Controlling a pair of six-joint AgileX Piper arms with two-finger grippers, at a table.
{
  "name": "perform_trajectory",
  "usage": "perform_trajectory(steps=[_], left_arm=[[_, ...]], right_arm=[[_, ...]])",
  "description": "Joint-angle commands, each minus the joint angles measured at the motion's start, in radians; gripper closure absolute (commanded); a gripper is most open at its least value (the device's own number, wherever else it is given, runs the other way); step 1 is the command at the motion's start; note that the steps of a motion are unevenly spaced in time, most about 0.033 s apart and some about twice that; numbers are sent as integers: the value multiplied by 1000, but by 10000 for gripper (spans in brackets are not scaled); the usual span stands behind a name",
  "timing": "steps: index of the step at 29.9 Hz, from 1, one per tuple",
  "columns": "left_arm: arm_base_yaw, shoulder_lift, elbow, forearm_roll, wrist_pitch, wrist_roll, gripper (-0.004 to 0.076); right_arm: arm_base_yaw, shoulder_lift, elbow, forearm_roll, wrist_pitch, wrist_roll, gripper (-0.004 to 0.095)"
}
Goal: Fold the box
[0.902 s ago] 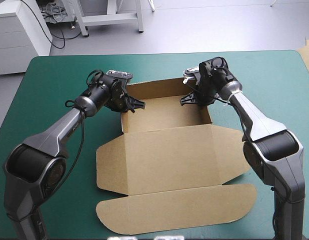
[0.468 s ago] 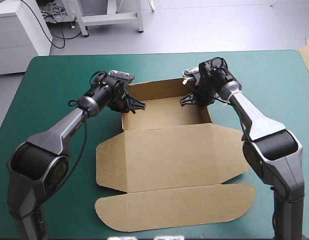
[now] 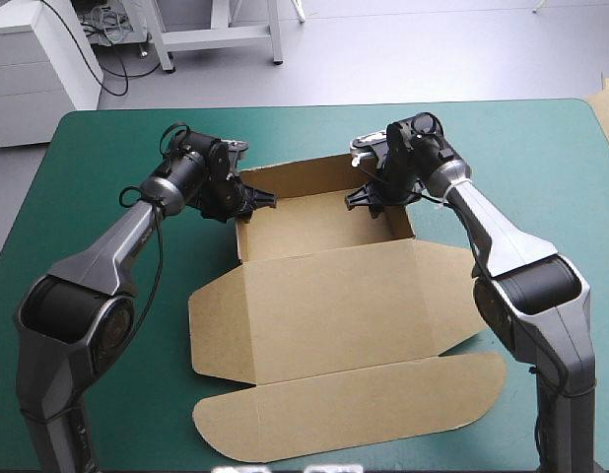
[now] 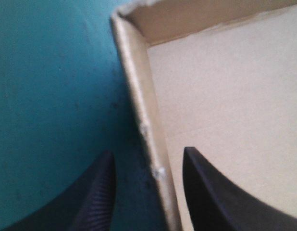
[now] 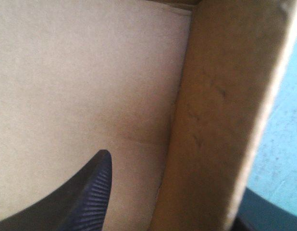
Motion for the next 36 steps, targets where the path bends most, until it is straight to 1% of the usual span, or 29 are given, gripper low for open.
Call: perform_trajectory(steps=[1,5,9,13,15,21,23,26,31,36], left_arm=[[3,-54,-87,-31,26,0,404],[3,-54,-158,-33,83,0,404],[3,-56,-234,-30,171,19,404],[3,-86,-296,-36,169,20,404],[3,-116,-317,-46,169,23,404],[3,-244,-319,-60,169,114,404],[3,-289,-319,-49,169,116,404],[3,-363,-317,-47,169,165,404],[3,-497,-240,-78,169,254,405],[3,-655,-8,-62,167,274,405]], right_arm=[[1,-61,-93,-1,34,-9,426],[1,-68,-169,-3,42,-9,426],[1,-92,-205,2,42,-9,427],[1,-143,-205,-22,42,-9,426],[1,-174,-205,-56,42,-9,426],[1,-263,-205,-107,42,-9,429],[1,-276,-205,-122,42,-9,429],[1,-277,-205,-128,42,-9,429],[1,-255,-205,-128,42,-9,430],[1,-187,-205,-126,42,-9,431]])
